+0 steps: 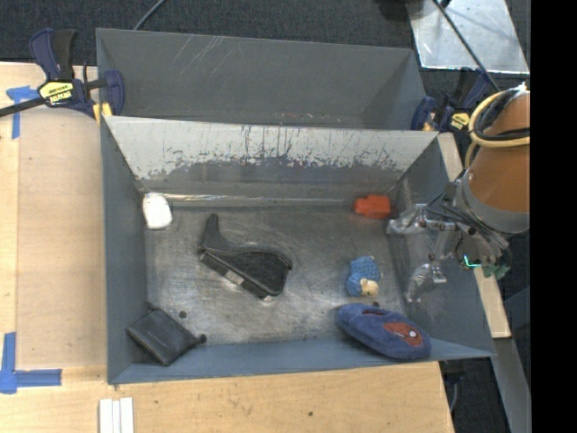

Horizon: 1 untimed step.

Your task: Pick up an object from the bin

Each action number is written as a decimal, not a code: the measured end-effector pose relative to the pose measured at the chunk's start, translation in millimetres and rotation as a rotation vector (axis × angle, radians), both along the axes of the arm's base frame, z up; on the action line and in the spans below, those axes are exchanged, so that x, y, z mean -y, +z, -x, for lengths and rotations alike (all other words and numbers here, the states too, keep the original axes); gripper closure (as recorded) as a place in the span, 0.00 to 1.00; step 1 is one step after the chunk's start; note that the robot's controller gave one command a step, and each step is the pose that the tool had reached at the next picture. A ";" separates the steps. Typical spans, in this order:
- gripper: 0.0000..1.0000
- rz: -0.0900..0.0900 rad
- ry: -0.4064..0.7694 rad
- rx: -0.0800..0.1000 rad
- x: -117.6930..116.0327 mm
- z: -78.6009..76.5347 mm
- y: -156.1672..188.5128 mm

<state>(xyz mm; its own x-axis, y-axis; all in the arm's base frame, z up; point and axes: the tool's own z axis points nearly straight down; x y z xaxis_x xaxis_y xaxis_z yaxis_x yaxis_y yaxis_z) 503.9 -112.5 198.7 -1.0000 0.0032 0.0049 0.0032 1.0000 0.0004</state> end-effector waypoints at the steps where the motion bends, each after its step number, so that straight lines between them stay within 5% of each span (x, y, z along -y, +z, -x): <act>1: 0.00 0.001 0.232 0.009 -62.4 -49.7 -126.4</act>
Offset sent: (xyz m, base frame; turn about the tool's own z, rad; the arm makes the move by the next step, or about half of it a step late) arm 0.0472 0.0626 -0.1287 -0.2330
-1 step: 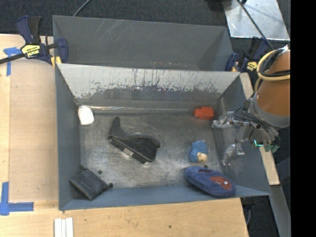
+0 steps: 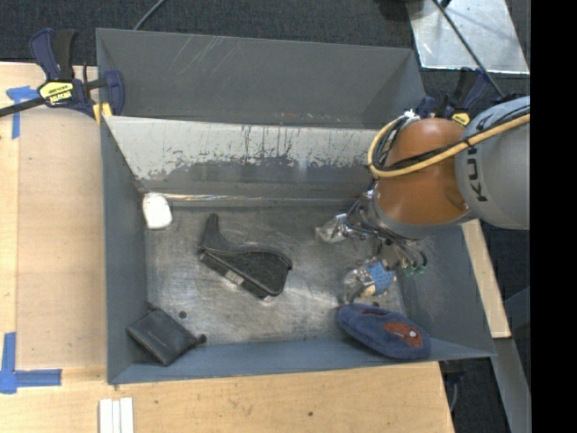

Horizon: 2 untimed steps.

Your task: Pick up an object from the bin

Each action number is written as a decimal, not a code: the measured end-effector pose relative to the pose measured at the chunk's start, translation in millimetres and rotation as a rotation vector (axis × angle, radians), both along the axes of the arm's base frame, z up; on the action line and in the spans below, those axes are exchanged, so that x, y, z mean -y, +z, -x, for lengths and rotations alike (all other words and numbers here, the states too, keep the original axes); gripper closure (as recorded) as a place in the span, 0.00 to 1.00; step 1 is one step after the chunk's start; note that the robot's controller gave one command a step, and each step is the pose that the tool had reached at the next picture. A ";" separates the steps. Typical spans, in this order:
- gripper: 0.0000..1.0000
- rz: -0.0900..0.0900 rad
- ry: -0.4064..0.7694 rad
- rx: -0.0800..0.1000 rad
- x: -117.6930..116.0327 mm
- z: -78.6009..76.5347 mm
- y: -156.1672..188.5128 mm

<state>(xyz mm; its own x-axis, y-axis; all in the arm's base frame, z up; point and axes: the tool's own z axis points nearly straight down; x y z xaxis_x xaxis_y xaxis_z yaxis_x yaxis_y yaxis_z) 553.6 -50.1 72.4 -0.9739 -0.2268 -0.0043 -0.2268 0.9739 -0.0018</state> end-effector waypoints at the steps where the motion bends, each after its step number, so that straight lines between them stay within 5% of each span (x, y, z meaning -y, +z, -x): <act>1: 0.00 0.000 0.016 0.008 53.0 -0.4 0.8; 2: 0.00 0.001 -0.036 0.003 99.0 -18.2 0.1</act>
Offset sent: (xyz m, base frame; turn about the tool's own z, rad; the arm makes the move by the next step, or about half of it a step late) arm -0.0026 -0.0507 -0.0024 -0.0208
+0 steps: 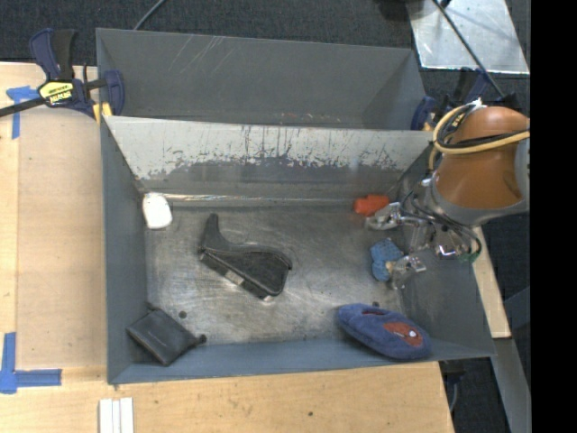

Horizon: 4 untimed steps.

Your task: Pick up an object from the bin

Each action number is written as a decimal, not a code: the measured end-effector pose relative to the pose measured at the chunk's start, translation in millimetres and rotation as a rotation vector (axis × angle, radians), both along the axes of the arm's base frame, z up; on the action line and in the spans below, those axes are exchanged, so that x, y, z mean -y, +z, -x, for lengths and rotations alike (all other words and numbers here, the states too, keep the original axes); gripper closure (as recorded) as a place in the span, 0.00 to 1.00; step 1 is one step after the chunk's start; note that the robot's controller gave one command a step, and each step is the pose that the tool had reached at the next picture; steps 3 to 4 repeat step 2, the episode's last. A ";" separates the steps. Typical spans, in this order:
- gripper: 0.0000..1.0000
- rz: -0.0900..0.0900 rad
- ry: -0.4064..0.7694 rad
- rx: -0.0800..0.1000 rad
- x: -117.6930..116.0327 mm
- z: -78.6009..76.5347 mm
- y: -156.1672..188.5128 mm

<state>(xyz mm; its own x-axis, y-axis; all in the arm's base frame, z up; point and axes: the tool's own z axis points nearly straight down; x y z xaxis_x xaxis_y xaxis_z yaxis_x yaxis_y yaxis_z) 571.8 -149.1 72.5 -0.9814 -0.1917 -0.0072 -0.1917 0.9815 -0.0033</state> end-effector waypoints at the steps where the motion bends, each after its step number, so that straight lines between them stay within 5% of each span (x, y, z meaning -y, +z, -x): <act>1: 1.00 0.000 0.005 0.003 -1.8 -1.3 1.7; 2: 1.00 0.001 0.004 0.005 -19.0 10.9 170.1; 4: 1.00 0.001 0.004 0.005 -19.0 10.9 170.1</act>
Offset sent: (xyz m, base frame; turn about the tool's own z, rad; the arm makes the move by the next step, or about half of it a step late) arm 0.0000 0.0000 0.0000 0.0000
